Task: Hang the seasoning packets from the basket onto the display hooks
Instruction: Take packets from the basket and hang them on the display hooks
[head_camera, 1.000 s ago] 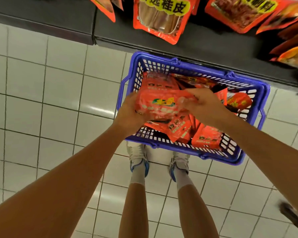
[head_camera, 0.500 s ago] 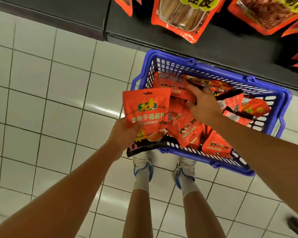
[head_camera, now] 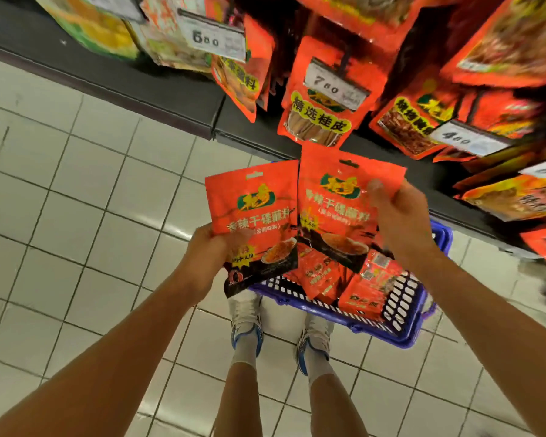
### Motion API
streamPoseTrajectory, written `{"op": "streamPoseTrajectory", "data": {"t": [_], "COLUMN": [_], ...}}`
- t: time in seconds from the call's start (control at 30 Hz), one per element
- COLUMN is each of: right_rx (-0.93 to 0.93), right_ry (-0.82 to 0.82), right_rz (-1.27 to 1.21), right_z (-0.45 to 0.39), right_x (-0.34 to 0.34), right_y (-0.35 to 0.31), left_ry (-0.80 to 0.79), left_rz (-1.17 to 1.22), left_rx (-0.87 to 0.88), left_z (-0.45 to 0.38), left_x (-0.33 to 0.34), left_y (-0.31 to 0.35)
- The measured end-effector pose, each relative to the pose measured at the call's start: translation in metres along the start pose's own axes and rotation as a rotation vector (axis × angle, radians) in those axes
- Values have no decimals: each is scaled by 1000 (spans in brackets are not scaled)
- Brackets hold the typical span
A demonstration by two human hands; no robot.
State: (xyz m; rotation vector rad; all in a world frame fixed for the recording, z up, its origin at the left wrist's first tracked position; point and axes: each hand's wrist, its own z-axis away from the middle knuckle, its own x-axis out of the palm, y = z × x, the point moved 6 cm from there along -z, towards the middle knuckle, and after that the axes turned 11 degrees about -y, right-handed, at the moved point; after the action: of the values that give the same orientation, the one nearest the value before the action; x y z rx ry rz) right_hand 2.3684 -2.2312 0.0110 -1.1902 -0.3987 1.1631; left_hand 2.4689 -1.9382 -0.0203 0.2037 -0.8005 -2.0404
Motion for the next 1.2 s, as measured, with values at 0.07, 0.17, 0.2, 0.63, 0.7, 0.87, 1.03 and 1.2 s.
{"op": "streamPoseTrajectory", "data": {"t": [0.07, 0.17, 0.2, 0.63, 0.7, 0.87, 1.03, 1.2], "right_rx": [-6, -86, -123, -497, -571, -779, -902, -871], "right_ry": [16, 44, 46, 191, 227, 287, 370, 357], "right_rz": [-83, -150, -148, -214, -219, -251, -210, -254], "right_z": [15, 44, 55, 214, 233, 271, 291, 278], "right_x": [-12, -32, -40, -174, -196, -240, -260, -263], "right_y": [-36, -108, -134, -489, -538, -641, -722, -787], "left_ry": [-16, -40, -52, -8, -16, -70, -33, -87], "left_rz": [61, 139, 143, 68, 43, -29, -64, -121], "left_rx": [30, 85, 109, 595, 693, 935, 1115, 1148], "left_z": [24, 74, 93, 383, 419, 497, 548, 571], "left_x": [10, 25, 30, 103, 110, 120, 123, 130], "left_y": [32, 87, 106, 369, 409, 492, 551, 605]}}
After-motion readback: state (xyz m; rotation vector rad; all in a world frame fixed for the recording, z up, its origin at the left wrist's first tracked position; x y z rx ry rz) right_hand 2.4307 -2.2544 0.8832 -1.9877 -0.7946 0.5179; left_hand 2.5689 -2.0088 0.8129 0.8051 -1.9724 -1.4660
